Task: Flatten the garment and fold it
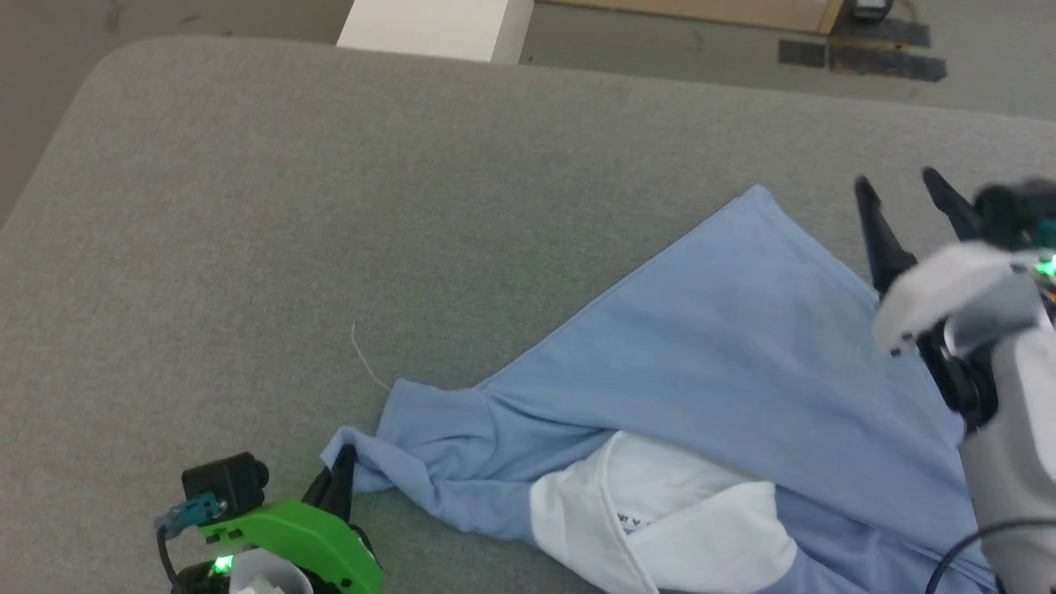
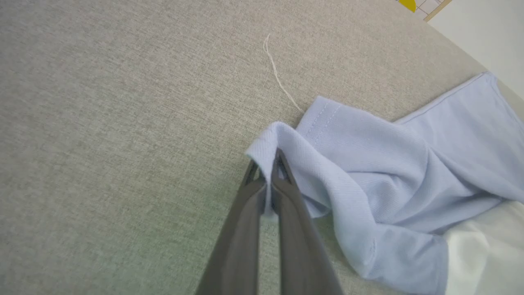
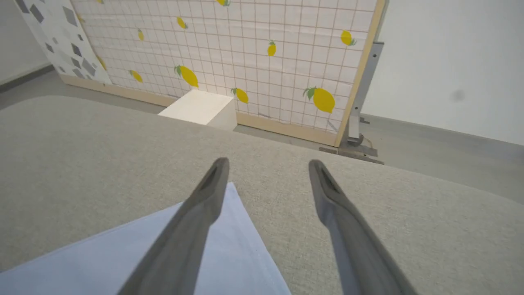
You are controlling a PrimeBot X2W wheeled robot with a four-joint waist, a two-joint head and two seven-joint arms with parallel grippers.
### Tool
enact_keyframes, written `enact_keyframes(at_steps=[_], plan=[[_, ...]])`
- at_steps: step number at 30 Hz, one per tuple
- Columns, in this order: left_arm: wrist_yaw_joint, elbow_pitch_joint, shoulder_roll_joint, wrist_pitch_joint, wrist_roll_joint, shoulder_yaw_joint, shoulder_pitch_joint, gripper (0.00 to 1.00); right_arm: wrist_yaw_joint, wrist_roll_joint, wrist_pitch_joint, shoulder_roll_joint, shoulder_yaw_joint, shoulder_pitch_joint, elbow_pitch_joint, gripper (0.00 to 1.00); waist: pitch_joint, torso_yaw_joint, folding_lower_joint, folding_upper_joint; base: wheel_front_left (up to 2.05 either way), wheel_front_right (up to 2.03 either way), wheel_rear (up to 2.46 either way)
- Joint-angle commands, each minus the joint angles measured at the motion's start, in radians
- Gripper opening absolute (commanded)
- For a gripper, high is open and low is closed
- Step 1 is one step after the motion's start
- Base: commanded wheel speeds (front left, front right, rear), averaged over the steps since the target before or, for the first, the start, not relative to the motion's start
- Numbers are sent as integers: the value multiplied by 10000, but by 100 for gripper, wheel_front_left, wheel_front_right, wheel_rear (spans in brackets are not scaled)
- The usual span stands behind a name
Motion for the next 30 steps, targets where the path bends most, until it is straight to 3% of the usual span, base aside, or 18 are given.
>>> enact_keyframes(at_steps=[1, 10, 18, 19, 20, 22, 23, 26, 30], plan=[[-94, 24, -65, -75, -68, -22, -246, 0, -13, 190, 138, -140, 308, -471, 325, 100, 526, 462, 0, 32, 0, 0, 0], [-365, 369, -345, -355, -115, -306, -844, 0, -13, 922, 2648, -766, 1870, -2922, 3013, 100, 1492, 1290, 0, 32, 0, 0, 0], [-540, 786, -527, -611, -181, -468, -1104, 0, -13, 930, 5000, -931, 2379, -3872, 4090, 100, 1847, 1596, 0, 32, 0, 0, 0], [-553, 836, -540, -631, -188, -485, -1118, 0, -13, 858, 5352, -955, 2400, -3926, 4237, 89, 1849, 1601, 0, 32, 0, 0, 0], [-558, 873, -546, -647, -192, -495, -1124, 0, -13, 799, 5648, -973, 2392, -3955, 4353, 43, 1839, 1595, 0, 32, 0, 0, 0], [-565, 951, -557, -663, -199, -524, -1118, 0, -13, 633, 6220, -994, 2380, -3971, 4516, 7, 1761, 1564, 0, 32, 0, 0, 0], [-563, 984, -555, -660, -202, -535, -1110, 0, -13, 523, 6314, -1017, 2385, -3962, 4472, 0, 1701, 1535, 0, 32, 0, 0, 0], [-551, 1031, -505, -648, -207, -528, -1087, 0, -13, 360, 5940, -1015, 2208, -3792, 4213, 0, 1479, 1390, 0, 32, 0, 0, 0], [-510, 1023, -397, -634, -201, -495, -974, 0, -13, 88, 4261, -890, 1856, -3167, 3609, 0, 1064, 1081, 0, 32, 0, 0, 0]])
